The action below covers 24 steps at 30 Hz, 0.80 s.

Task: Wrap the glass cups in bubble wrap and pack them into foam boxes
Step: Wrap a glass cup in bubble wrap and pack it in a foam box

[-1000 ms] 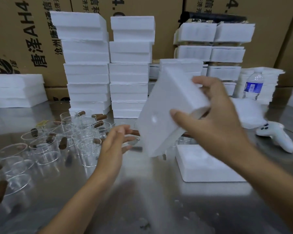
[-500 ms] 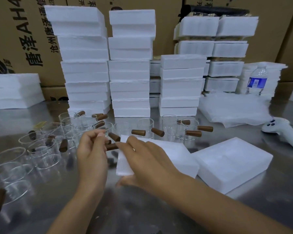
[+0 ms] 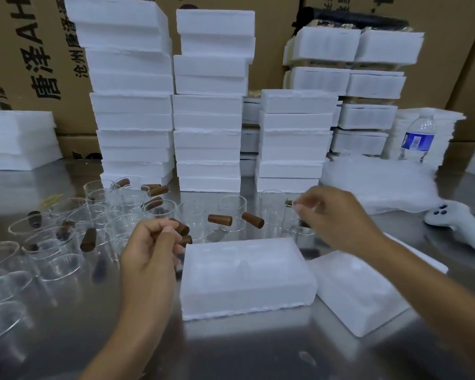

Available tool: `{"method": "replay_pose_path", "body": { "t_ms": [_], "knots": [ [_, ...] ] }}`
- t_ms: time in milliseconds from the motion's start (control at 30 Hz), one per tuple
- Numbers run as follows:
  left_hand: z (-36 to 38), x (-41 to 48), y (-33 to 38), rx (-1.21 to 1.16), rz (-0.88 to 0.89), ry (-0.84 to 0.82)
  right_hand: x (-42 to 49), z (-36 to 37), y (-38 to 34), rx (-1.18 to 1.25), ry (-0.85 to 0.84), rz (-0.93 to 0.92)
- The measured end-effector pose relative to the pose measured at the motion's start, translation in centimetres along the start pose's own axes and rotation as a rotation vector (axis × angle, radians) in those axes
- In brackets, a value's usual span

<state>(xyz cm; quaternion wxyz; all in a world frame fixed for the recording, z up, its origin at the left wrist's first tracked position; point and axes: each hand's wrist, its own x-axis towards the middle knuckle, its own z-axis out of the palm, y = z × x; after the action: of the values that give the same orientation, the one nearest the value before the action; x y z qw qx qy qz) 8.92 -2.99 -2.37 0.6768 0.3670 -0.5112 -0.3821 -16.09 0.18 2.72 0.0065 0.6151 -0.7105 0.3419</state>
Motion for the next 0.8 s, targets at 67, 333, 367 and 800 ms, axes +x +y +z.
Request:
{"method": "replay_pose_path", "body": {
  "t_ms": [67,333,367,800],
  "knots": [
    [0.2,-0.1,0.0,0.007,0.015,-0.024,0.6,-0.8,3.3,-0.101,0.023,0.115],
    [2.0,-3.1,1.0,0.365,0.417,-0.397,1.3,0.4,6.1,-0.100,-0.106,0.202],
    [2.8,-3.8,1.3,0.414,0.495,-0.492,1.5,0.6,6.0,-0.100,-0.117,0.198],
    [13.6,-9.9,1.1,1.013,0.875,-1.061,1.9,0.3,5.6,-0.117,-0.114,0.039]
  ]
}}
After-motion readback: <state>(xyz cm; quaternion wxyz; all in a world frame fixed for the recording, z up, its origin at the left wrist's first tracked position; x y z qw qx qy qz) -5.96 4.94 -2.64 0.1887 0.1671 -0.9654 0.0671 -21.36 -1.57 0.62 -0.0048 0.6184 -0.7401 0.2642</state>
